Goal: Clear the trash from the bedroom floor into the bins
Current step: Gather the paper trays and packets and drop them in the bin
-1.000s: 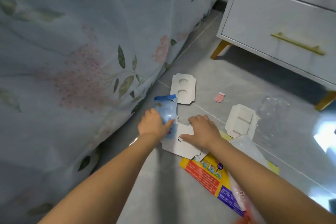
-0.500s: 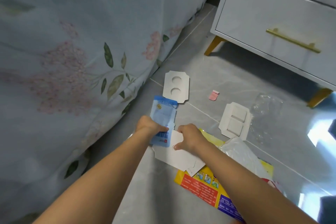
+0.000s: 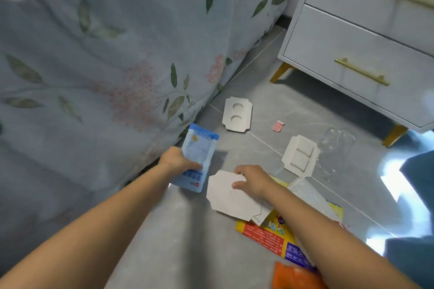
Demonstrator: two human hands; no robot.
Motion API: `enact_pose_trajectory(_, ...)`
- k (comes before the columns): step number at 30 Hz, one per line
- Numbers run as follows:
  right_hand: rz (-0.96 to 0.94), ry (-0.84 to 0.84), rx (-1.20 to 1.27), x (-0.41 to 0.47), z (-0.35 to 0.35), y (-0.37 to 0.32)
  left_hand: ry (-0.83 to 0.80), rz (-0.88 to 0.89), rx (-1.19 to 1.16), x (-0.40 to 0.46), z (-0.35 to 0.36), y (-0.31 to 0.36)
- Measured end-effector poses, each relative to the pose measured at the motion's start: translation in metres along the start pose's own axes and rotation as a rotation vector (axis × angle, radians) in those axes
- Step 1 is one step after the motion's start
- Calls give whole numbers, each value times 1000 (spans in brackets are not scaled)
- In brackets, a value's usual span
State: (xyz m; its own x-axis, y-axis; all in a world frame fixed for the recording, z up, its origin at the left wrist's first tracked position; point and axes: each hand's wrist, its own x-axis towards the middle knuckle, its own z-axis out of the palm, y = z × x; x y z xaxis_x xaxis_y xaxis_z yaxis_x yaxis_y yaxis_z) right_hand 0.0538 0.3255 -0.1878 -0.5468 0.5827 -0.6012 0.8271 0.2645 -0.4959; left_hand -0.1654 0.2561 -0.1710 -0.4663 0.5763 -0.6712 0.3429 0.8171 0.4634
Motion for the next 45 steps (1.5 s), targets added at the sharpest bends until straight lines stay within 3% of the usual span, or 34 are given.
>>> enact_pose_trajectory(10,-227,-35,-195,-105,-31,-107,80,87,350,-181,-123,-61)
enact_pose_trajectory(16,-428,-5,-282,-164,-8,-202,234,-43,144,-321,-183,-181)
enact_pose_trajectory(23,-678,-64,-226,-226,73,-339,465,-175,-211,-455,-204,-326)
enact_pose_trajectory(28,-743,-103,-164,-249,146,-410,569,-235,-435,-485,-196,-381)
enact_pose_trajectory(36,-729,-104,-199,-250,211,-460,562,-316,-517,-477,-198,-425)
enact_pose_trajectory(41,-680,-125,-248,-241,229,-472,555,-373,-334,-463,-212,-430)
enact_pose_trajectory(45,-676,15,-303,-222,202,-458,659,-361,-50,-467,-226,-420)
